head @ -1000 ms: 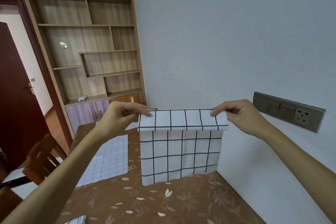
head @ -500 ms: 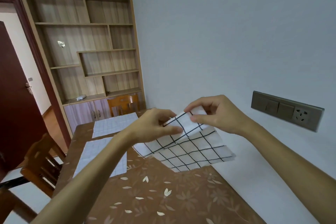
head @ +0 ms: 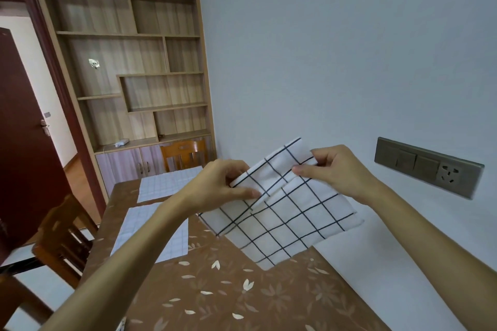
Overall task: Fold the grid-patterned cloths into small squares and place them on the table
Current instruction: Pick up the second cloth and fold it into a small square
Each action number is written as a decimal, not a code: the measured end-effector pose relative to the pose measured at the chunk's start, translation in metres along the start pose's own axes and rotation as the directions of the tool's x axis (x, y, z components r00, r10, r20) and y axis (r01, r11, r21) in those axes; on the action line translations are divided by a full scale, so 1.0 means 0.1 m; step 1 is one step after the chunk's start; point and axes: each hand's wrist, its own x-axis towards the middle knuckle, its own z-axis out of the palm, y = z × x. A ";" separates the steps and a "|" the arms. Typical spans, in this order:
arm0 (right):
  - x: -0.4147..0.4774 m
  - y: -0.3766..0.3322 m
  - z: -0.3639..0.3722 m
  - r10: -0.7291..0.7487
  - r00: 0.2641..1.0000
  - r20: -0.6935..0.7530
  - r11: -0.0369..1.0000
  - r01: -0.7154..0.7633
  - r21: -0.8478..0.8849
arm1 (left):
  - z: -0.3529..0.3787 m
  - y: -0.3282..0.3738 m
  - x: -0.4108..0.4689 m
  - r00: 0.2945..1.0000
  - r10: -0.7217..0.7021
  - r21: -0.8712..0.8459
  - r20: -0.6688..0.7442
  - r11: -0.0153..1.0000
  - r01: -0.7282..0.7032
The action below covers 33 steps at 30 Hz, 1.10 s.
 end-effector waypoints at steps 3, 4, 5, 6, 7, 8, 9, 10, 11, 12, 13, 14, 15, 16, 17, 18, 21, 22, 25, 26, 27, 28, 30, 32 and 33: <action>0.04 0.09 -0.08 -0.025 0.990 -0.140 0.999 0.030 0.033 | -0.10 -0.07 -0.14 0.998 -0.059 -0.066 -0.026 0.996 0.057; 0.04 0.10 -0.09 -0.028 0.985 -0.168 0.998 0.037 0.054 | -0.13 -0.09 -0.18 0.995 -0.088 -0.091 -0.050 0.992 0.083; 0.05 0.12 -0.11 -0.028 0.985 -0.173 0.995 0.044 0.086 | -0.16 -0.11 -0.22 0.989 -0.119 -0.124 -0.084 0.986 0.108; 0.05 0.13 -0.13 -0.019 0.987 -0.161 0.992 0.039 0.121 | -0.18 -0.12 -0.25 0.982 -0.148 -0.171 -0.119 0.977 0.127; 0.05 0.13 -0.13 -0.006 0.990 -0.144 0.987 0.029 0.159 | -0.20 -0.14 -0.28 0.973 -0.176 -0.224 -0.152 0.965 0.140; 0.04 0.10 -0.13 0.017 0.991 -0.131 0.983 0.008 0.186 | -0.21 -0.16 -0.30 0.963 -0.199 -0.272 -0.180 0.951 0.146; 0.04 0.09 -0.12 0.045 0.992 -0.121 0.978 -0.019 0.206 | -0.22 -0.16 -0.31 0.953 -0.217 -0.304 -0.211 0.941 0.147; 0.04 0.07 -0.11 0.057 0.993 -0.104 0.976 -0.034 0.217 | -0.21 -0.18 -0.32 0.942 -0.227 -0.314 -0.246 0.938 0.144; 0.05 0.08 -0.11 0.057 0.994 -0.089 0.974 -0.036 0.225 | -0.21 -0.18 -0.32 0.931 -0.231 -0.314 -0.282 0.939 0.138; 0.05 0.06 -0.09 0.057 0.995 -0.077 0.972 -0.038 0.231 | -0.20 -0.18 -0.32 0.921 -0.227 -0.308 -0.316 0.943 0.127; 0.05 0.06 -0.08 0.060 0.995 -0.076 0.971 -0.040 0.237 | -0.20 -0.18 -0.32 0.915 -0.220 -0.311 -0.339 0.944 0.112; 0.06 0.05 -0.07 0.060 0.995 -0.083 0.970 -0.039 0.241 | -0.20 -0.17 -0.32 0.914 -0.217 -0.332 -0.342 0.938 0.099; 0.07 0.05 -0.07 0.059 0.994 -0.095 0.968 -0.034 0.249 | -0.20 -0.16 -0.33 0.920 -0.219 -0.356 -0.324 0.930 0.096; 0.07 0.05 -0.07 0.062 0.992 -0.108 0.964 -0.031 0.264 | -0.20 -0.14 -0.34 0.933 -0.220 -0.375 -0.283 0.921 0.103; 0.07 0.05 -0.07 0.061 0.991 -0.117 0.959 -0.026 0.281 | -0.20 -0.14 -0.34 0.944 -0.221 -0.367 -0.246 0.923 0.120; 0.07 0.04 -0.07 0.057 0.991 -0.123 0.957 -0.019 0.288 | -0.19 -0.14 -0.35 0.948 -0.226 -0.336 -0.223 0.931 0.142; 0.07 0.03 -0.08 0.044 0.990 -0.131 0.958 -0.005 0.287 | -0.18 -0.15 -0.35 0.946 -0.226 -0.265 -0.234 0.951 0.162; 0.07 0.03 -0.08 0.043 0.991 -0.125 0.958 -0.005 0.286 | -0.19 -0.15 -0.36 0.945 -0.214 -0.262 -0.249 0.954 0.147; 0.04 0.04 -0.13 0.040 0.998 -0.041 0.967 -0.028 0.251 | -0.23 -0.12 -0.36 0.939 -0.201 -0.292 -0.280 0.949 0.117; 0.03 0.05 -0.14 0.032 0.999 -0.014 0.976 -0.028 0.218 | -0.25 -0.11 -0.36 0.938 -0.204 -0.307 -0.279 0.945 0.115; 0.02 0.06 -0.16 0.019 1.000 -0.004 0.985 -0.018 0.170 | -0.26 -0.11 -0.36 0.940 -0.205 -0.308 -0.272 0.944 0.117; 0.01 0.06 -0.17 0.005 1.000 -0.003 0.993 -0.005 0.117 | -0.28 -0.12 -0.35 0.944 -0.202 -0.291 -0.260 0.949 0.123; 0.00 0.06 -0.18 -0.024 1.000 -0.002 0.999 0.024 0.033 | -0.30 -0.11 -0.36 0.955 -0.195 -0.236 -0.221 0.961 0.141; -0.01 0.06 -0.20 -0.047 0.999 -0.004 0.999 0.047 -0.011 | -0.32 -0.11 -0.37 0.963 -0.207 -0.246 -0.175 0.956 0.161; -0.02 0.06 -0.20 -0.060 0.998 -0.007 0.998 0.060 -0.034 | -0.32 -0.11 -0.38 0.965 -0.218 -0.278 -0.145 0.945 0.172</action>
